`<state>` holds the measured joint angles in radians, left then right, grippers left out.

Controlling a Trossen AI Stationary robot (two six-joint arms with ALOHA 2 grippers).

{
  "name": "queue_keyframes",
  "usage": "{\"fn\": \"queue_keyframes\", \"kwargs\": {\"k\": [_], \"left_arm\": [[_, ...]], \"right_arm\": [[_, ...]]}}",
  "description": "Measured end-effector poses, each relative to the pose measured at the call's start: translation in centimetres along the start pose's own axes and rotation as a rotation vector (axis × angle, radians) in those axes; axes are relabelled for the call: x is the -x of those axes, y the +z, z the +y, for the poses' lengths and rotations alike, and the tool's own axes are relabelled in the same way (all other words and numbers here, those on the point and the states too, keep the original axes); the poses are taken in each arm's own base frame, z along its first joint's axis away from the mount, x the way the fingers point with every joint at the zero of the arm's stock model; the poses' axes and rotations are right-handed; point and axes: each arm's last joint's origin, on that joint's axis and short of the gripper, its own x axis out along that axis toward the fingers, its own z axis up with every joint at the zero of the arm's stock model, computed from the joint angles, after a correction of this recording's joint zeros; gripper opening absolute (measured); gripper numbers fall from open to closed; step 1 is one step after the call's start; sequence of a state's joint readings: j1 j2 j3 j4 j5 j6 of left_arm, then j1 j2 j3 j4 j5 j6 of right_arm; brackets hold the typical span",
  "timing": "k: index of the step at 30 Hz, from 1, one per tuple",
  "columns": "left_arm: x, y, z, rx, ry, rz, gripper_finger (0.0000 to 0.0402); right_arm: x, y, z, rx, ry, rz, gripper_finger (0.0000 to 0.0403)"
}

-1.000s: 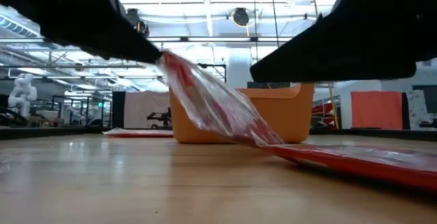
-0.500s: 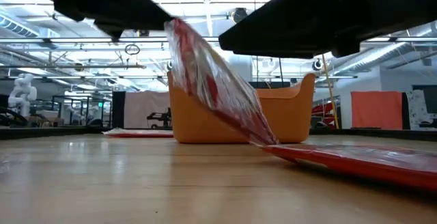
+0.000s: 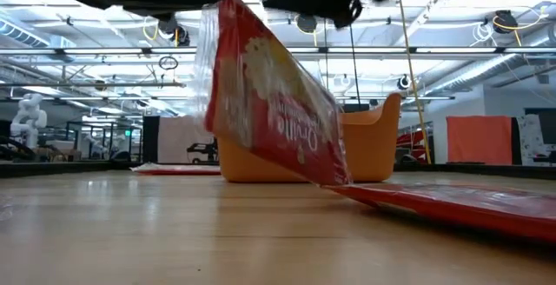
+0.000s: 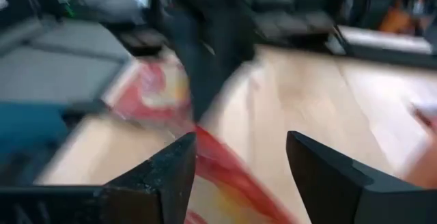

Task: Sort popcorn bags into baskets
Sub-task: Put the red popcorn bag into the orange bin

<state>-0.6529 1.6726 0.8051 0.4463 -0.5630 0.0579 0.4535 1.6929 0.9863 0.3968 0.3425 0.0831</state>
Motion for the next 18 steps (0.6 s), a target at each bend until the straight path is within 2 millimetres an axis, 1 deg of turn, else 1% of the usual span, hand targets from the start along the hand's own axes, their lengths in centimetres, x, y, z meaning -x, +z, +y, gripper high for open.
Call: {"fn": "queue_keyframes", "kwargs": {"k": [3,6,8,10,12,14,18], "left_arm": [[0.0,0.0,-0.1,-0.025,-0.018,-0.002,0.0001],[0.0,0.0,0.0,-0.036,-0.015,-0.002,0.0001],[-0.1,0.0,0.2,-0.035,-0.011,-0.001,0.0001],[-0.2,-0.1,0.3,-0.023,-0.006,0.007,0.0001],[-0.3,-0.3,0.5,0.022,-0.001,0.031,0.0001],[-0.3,-0.9,0.6,0.064,0.003,0.083,0.0005],[-0.1,-2.3,0.5,0.108,0.009,0.217,0.0023]], "right_arm": [[0.4,0.1,-2.0,0.013,0.008,0.086,0.0208],[0.4,0.0,-3.6,-0.049,0.124,0.145,0.0204],[0.1,-0.5,-4.4,-0.071,0.132,0.194,0.0204],[-0.3,-1.0,-4.7,-0.064,0.130,0.213,0.0204],[-0.4,-1.1,-4.4,-0.080,0.133,0.215,0.0203],[-0.2,-1.1,-3.5,-0.088,0.143,0.208,0.0203],[0.3,-1.8,-0.3,-0.031,0.067,0.210,0.0203]]}}
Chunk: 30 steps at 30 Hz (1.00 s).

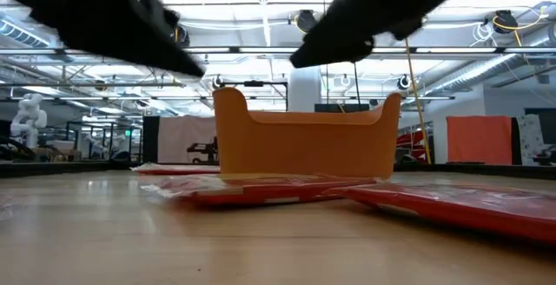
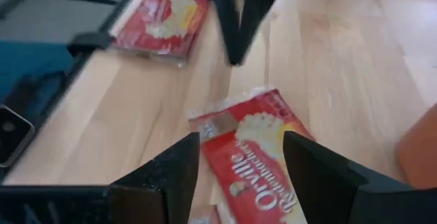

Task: Sort popcorn bags into baskets
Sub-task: Put the red popcorn bag into the orange bin

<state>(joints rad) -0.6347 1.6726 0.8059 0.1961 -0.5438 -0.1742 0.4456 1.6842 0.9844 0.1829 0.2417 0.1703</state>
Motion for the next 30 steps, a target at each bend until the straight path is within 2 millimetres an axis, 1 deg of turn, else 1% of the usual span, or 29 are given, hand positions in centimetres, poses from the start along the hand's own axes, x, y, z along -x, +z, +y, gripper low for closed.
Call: {"fn": "queue_keyframes", "kwargs": {"k": [4,7,9,11,14,17,19,22,30], "left_arm": [[0.4,-1.4,-0.3,0.001,0.010,0.114,0.0045],[0.3,-2.3,-0.9,-0.030,0.010,0.157,0.0070],[0.1,-2.9,-1.5,-0.070,0.003,0.174,0.0092],[-0.4,-3.5,-2.0,-0.103,-0.001,0.172,0.0117],[-1.2,-4.5,-2.7,-0.181,0.013,0.178,0.0153],[-1.9,-5.3,-3.1,-0.258,0.061,0.177,0.0171],[-2.4,-5.5,-3.1,-0.294,0.109,0.161,0.0171],[-3.1,-5.9,-2.7,-0.362,0.126,0.183,0.0155],[-4.5,-6.0,-0.9,-0.448,0.002,0.260,0.0074]], "right_arm": [[0.0,-1.5,3.2,0.047,-0.125,-0.012,0.0203],[-0.7,-3.3,4.8,0.060,-0.198,0.005,0.0203],[-1.5,-4.2,5.3,0.051,-0.234,0.000,0.0203],[-2.2,-4.8,5.6,0.028,-0.256,-0.026,0.0203],[-3.1,-5.0,5.9,0.002,-0.251,-0.081,0.0203],[-3.6,-4.8,6.1,0.013,-0.237,-0.142,0.0203],[-3.6,-4.5,6.2,0.020,-0.232,-0.173,0.0203],[-3.6,-4.1,6.2,0.015,-0.227,-0.215,0.0203],[-3.6,-3.6,6.2,-0.002,-0.219,-0.259,0.0203]]}}
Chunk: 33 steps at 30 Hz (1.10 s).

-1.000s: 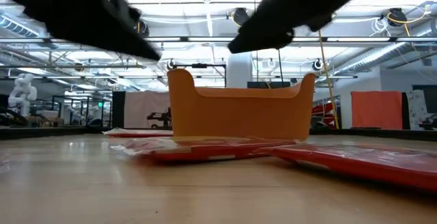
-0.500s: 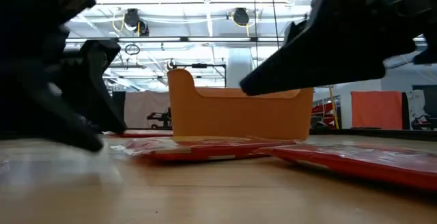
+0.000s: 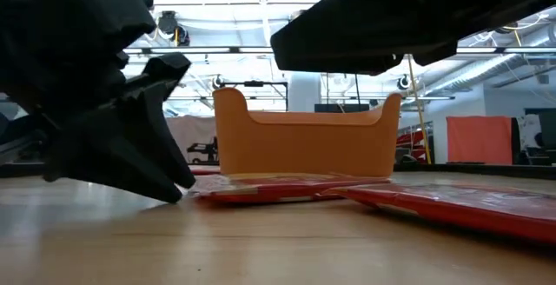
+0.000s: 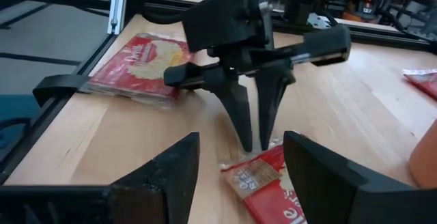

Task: Sort popcorn bags into baskets
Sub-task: Put the red popcorn bag into the orange bin

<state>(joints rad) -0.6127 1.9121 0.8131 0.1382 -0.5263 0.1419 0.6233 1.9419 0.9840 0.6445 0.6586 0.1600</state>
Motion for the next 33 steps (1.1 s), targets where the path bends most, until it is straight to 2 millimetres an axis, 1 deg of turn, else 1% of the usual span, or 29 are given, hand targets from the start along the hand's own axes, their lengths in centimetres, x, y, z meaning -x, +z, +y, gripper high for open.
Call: {"fn": "queue_keyframes", "kwargs": {"k": [4,8,11,15,18,21,23,27,30,33], "left_arm": [[-0.5,-0.2,0.7,-0.067,-0.058,0.005,0.0037],[-0.8,-0.3,1.2,-0.072,-0.061,0.006,0.0007],[-0.8,-0.2,1.3,-0.070,-0.046,-0.005,0.0006],[-0.8,0.2,1.6,-0.038,-0.017,-0.044,0.0004],[-0.7,0.5,1.8,-0.024,0.025,-0.064,0.0003],[-0.3,0.6,2.2,-0.026,0.050,-0.053,0.0004],[0.0,0.7,2.4,-0.023,0.059,-0.056,0.0006],[1.1,1.2,2.8,-0.028,0.074,-0.077,0.0006],[1.3,1.1,2.6,-0.034,0.069,-0.063,0.0008],[1.4,1.0,2.1,-0.027,0.060,-0.055,0.0026]], "right_arm": [[0.1,0.0,0.1,-0.010,0.007,-0.002,0.0203],[0.3,0.0,0.5,-0.027,0.019,-0.009,0.0203],[0.5,-0.3,0.6,-0.017,0.009,0.015,0.0203],[1.0,-1.5,0.7,0.030,-0.065,0.098,0.0203],[1.2,-2.3,0.4,0.010,-0.117,0.156,0.0203],[1.2,-2.5,0.3,-0.001,-0.123,0.191,0.0203],[1.2,-2.8,0.2,0.022,-0.126,0.219,0.0203],[1.2,-3.3,-0.3,0.049,-0.149,0.269,0.0203],[1.1,-3.5,-0.8,-0.002,-0.183,0.288,0.0203],[1.5,-3.2,-1.5,-0.145,-0.235,0.314,0.0203]]}}
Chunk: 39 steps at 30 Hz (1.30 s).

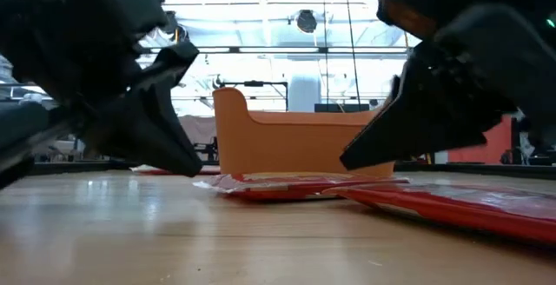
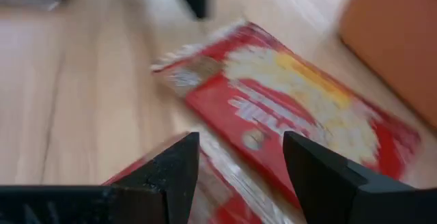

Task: Sort popcorn bags into baskets
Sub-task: Put the red popcorn bag into the orange bin

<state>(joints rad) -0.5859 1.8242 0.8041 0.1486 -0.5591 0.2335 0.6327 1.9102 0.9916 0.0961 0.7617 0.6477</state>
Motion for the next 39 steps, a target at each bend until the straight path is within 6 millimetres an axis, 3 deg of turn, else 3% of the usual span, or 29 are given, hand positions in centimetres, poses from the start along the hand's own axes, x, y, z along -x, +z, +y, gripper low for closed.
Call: {"fn": "queue_keyframes", "kwargs": {"k": [4,9,14,19,24,39], "left_arm": [[0.5,0.2,-0.9,0.000,0.028,-0.008,0.0075],[0.8,0.4,-1.3,0.025,0.051,-0.023,0.0146],[0.5,0.5,-1.1,0.083,0.059,-0.031,0.0193],[-0.1,0.2,-1.4,0.065,0.060,-0.023,0.0201],[-0.7,0.3,-1.6,0.063,0.056,-0.043,0.0202],[-1.9,0.0,-0.7,0.018,-0.032,-0.057,0.0202]], "right_arm": [[1.1,0.7,-1.4,-0.161,-0.061,0.061,0.0203],[3.0,1.5,-2.6,-0.209,-0.089,0.107,0.0203],[2.9,0.4,-3.7,-0.291,-0.118,0.142,0.0203],[1.9,-1.8,-5.1,-0.432,-0.125,0.148,0.0203],[1.2,-3.0,-5.8,-0.550,0.028,0.091,0.0203],[1.0,-3.0,-6.1,-0.609,0.161,0.008,0.0203]]}}
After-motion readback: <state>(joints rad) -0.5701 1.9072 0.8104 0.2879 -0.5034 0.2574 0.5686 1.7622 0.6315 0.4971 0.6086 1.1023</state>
